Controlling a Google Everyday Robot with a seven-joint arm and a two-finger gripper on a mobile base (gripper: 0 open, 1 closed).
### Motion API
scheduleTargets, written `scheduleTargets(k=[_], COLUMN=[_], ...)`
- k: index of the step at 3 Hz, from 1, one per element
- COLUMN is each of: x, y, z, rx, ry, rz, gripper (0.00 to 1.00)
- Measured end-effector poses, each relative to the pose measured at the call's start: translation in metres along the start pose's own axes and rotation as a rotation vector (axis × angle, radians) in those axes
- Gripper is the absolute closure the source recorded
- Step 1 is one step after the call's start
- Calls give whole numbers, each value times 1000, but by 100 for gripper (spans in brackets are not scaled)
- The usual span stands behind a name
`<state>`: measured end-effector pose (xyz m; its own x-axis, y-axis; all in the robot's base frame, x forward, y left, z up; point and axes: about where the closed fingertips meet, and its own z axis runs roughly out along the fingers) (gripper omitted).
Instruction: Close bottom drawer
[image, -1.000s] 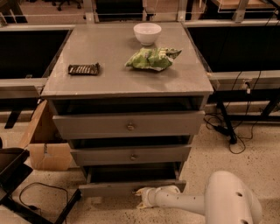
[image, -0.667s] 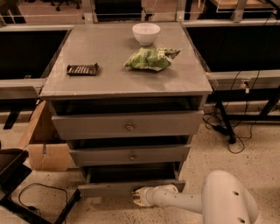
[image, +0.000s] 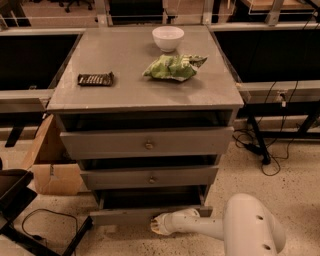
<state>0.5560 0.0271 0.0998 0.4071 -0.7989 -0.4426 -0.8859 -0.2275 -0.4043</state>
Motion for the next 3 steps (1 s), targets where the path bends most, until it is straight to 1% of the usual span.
scheduleTargets(k=[2,3], x=[0,6], y=[0,-5], z=[-2,-5], rx=[-10,-18], ry=[-7,3], rz=[-4,-3], gripper=[100,100])
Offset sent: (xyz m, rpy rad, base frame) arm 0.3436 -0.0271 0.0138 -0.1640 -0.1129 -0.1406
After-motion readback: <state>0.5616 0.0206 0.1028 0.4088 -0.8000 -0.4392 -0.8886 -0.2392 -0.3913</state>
